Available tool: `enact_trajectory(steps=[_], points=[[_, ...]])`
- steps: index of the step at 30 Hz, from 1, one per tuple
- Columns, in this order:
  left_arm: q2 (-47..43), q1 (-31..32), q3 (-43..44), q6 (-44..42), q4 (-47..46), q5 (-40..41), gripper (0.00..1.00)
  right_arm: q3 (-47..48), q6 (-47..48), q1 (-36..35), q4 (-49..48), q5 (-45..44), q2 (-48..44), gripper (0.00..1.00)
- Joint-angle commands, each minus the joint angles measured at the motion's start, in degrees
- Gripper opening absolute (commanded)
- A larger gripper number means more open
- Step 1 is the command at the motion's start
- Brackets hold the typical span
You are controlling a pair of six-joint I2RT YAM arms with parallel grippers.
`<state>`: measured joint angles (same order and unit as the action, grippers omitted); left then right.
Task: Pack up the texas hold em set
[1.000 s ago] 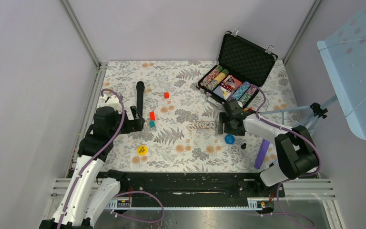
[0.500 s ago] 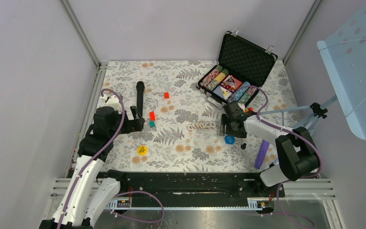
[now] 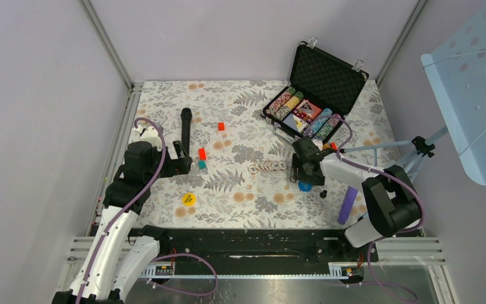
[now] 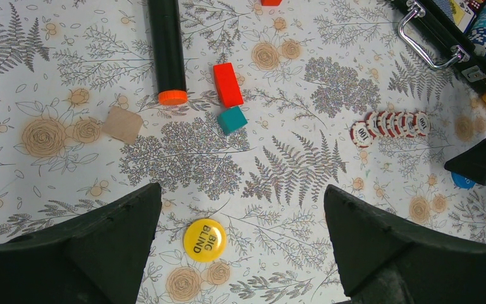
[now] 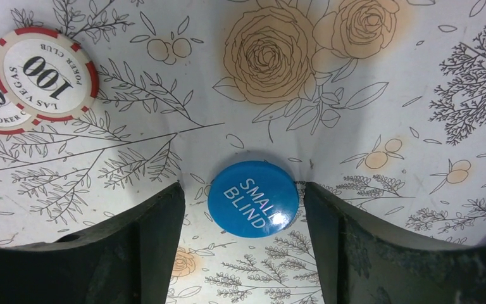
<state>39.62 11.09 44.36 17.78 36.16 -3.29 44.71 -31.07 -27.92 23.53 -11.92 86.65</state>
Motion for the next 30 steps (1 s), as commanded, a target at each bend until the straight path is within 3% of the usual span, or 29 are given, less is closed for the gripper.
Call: enact_trajectory(steps=[1, 30], points=[[0.13, 0.2, -0.36, -0.62, -1.99, -1.12, 0.99, 0.92, -2.81, -1.32, 1.08, -0.48, 2.76, 0.75], [0.15, 0.15, -0.32, -0.64, -2.04, -1.19, 0.99, -0.85, -7.73, -5.57, 4.41, -2.85, 4.25, 0.67]])
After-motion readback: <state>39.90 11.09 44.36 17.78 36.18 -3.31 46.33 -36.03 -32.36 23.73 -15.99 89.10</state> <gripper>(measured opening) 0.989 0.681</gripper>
